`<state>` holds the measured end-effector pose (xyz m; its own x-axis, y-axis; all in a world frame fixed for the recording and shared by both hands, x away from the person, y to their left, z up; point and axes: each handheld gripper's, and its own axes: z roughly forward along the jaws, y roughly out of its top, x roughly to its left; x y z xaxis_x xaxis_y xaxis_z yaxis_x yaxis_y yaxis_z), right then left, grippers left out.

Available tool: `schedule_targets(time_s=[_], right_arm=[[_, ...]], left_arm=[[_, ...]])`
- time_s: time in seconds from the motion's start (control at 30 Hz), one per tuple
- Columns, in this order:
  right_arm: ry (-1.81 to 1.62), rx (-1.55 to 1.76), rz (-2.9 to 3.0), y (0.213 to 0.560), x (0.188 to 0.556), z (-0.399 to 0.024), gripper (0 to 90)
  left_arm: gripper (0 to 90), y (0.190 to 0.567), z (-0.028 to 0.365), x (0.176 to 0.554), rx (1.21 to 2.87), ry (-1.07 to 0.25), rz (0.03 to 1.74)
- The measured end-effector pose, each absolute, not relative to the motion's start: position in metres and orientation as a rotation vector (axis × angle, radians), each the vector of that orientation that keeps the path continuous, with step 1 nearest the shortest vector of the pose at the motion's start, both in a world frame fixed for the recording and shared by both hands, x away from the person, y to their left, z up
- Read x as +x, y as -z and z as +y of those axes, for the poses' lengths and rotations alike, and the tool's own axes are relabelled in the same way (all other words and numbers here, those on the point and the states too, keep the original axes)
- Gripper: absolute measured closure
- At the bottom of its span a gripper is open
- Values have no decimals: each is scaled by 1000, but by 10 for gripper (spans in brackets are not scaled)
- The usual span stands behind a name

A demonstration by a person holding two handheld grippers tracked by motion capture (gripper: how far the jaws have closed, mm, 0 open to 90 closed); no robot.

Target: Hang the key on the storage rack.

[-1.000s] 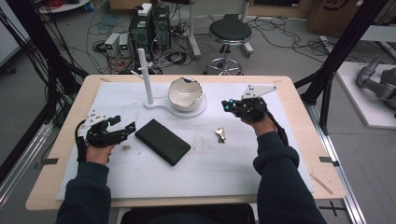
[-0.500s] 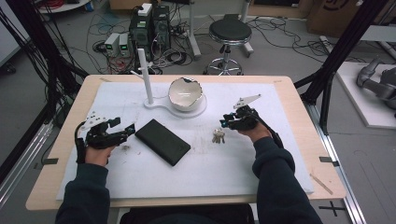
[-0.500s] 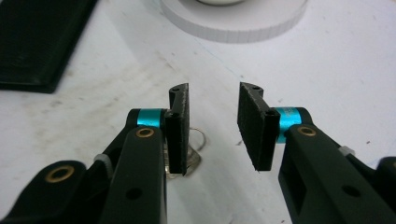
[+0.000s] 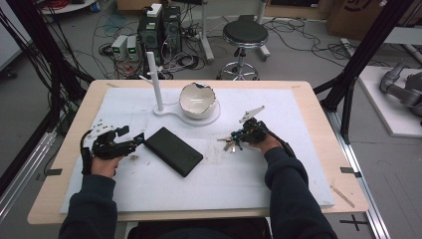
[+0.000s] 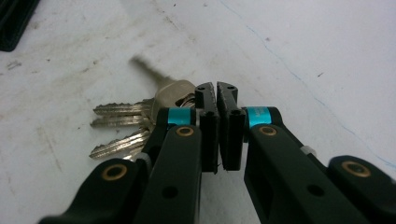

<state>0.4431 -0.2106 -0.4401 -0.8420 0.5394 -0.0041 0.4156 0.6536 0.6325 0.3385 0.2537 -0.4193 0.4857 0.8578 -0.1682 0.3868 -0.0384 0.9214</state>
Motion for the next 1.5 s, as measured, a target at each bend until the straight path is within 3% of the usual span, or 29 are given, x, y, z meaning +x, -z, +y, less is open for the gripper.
schedule_targets(time_s=[0.9, 1.5], right_arm=[[-1284, 767, 2393, 388, 418, -229, 900], [-1372, 555, 2325, 322, 438, -158, 900]], left_arm=[[268, 420, 253, 339, 1638, -538, 1089], [269, 420, 258, 337, 1622, -538, 1097]])
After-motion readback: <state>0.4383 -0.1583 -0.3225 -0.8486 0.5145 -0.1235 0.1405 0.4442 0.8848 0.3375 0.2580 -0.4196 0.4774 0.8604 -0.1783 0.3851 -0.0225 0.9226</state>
